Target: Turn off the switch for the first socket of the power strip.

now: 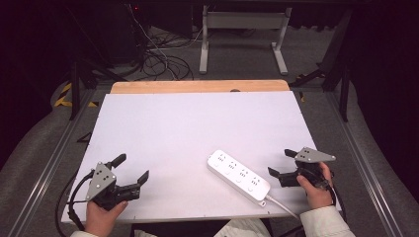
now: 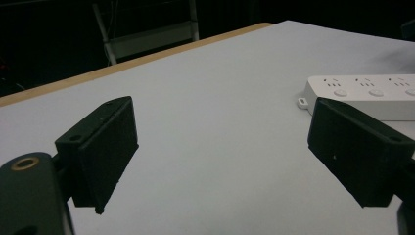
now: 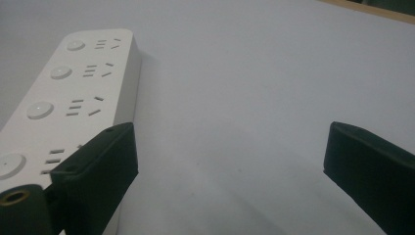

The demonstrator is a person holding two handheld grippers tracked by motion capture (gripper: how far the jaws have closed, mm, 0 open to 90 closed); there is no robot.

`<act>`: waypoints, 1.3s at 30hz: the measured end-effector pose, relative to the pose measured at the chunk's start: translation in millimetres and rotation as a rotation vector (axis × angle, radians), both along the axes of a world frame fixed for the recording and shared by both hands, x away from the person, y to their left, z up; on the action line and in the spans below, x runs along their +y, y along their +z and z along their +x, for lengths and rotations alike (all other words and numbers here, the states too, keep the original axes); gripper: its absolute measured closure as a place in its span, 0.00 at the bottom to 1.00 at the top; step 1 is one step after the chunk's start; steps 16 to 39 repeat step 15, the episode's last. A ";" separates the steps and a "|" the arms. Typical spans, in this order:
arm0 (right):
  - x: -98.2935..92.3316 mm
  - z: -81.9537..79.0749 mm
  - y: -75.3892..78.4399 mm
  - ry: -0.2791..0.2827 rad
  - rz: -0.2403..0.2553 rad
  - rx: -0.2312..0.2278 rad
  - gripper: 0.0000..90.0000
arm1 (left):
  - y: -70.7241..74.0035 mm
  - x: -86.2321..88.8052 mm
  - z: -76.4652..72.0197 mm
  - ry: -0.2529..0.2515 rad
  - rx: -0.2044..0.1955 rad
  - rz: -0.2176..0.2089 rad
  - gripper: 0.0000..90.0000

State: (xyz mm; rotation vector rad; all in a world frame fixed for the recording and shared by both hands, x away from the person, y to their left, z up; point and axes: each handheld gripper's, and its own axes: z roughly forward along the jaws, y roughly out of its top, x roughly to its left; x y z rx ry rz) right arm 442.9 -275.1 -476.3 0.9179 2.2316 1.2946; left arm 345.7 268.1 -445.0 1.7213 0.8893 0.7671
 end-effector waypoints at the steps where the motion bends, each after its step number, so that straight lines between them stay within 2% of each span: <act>1: -0.7 -0.2 0.9 -0.003 0.004 -0.002 0.07 | -0.1 0.0 0.0 -0.001 0.004 -0.001 0.13; 3: -1.4 -0.8 2.5 -0.007 0.013 -0.007 0.07 | -0.3 0.2 0.6 -0.007 0.016 -0.014 0.13; 7: -2.2 -2.3 4.1 0.004 0.015 -0.015 0.07 | -1.1 0.7 1.9 -0.003 0.027 -0.013 0.13; 15: -3.2 -3.2 4.9 0.012 0.016 -0.023 0.07 | -2.0 -0.8 1.8 0.006 0.009 0.024 0.13; 39: -3.2 -3.2 4.9 0.012 0.016 -0.023 0.07 | -2.0 -0.8 1.8 0.006 0.009 0.024 0.13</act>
